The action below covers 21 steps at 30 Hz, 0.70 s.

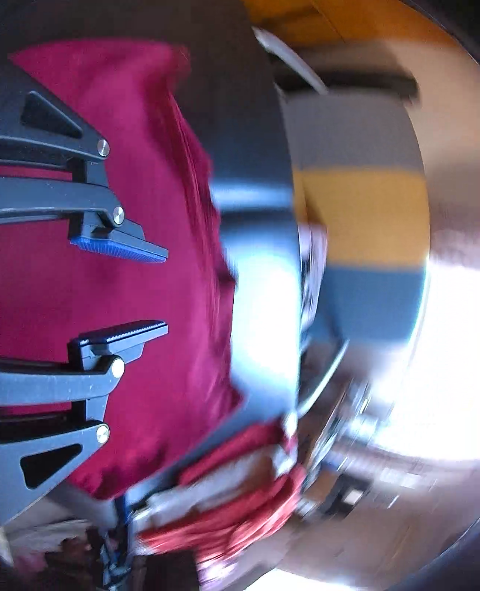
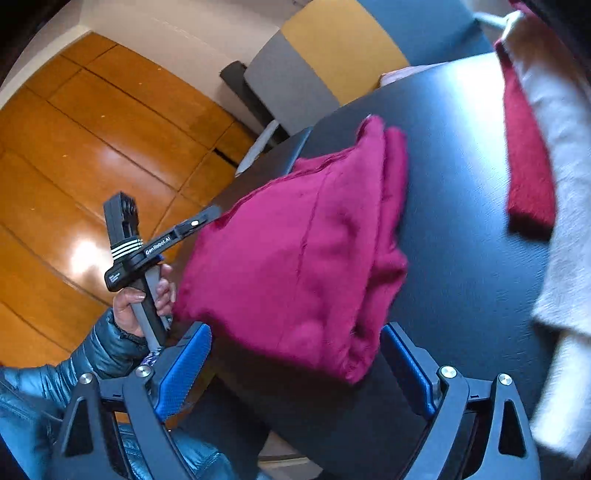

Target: Fold clothes

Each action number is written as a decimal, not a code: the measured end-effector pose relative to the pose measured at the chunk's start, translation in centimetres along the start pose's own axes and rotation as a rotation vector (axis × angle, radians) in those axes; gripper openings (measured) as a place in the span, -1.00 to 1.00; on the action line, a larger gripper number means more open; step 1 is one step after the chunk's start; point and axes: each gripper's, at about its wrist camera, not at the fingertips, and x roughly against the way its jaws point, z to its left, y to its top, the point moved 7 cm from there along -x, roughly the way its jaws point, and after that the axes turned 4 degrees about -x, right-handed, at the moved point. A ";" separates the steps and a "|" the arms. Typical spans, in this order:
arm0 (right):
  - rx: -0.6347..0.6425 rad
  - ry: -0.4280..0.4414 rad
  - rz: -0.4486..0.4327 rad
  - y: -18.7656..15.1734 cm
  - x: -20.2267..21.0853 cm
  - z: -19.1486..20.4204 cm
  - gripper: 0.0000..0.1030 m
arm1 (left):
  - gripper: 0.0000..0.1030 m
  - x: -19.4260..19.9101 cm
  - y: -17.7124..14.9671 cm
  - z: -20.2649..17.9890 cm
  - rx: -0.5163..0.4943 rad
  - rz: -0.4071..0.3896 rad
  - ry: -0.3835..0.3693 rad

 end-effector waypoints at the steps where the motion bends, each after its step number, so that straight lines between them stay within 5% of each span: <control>1: 0.003 0.017 0.004 0.1 -0.4 0.3 0.82 | -0.37 -0.5 0.1 -1.7 -0.035 0.008 -0.025; 5: 0.025 0.097 0.107 0.0 -2.9 1.3 0.86 | -0.37 -2.1 -0.2 -5.7 -0.123 0.058 -0.080; 8: 0.098 0.179 0.283 -1.7 -3.9 2.6 0.86 | -0.37 -3.8 -2.2 -7.2 -0.158 0.165 -0.120; 12: 0.267 0.165 0.543 -5.5 -3.5 3.4 0.83 | -0.36 -3.7 -4.4 -8.0 -0.137 0.160 -0.140; 14: 0.268 0.132 0.550 -5.3 -3.0 2.9 0.63 | -0.36 -3.6 -4.7 -8.2 -0.086 0.156 -0.126; 21: 0.190 0.039 0.400 -3.8 -0.5 1.9 0.60 | -0.35 -3.3 -4.7 -8.9 -0.106 0.113 -0.051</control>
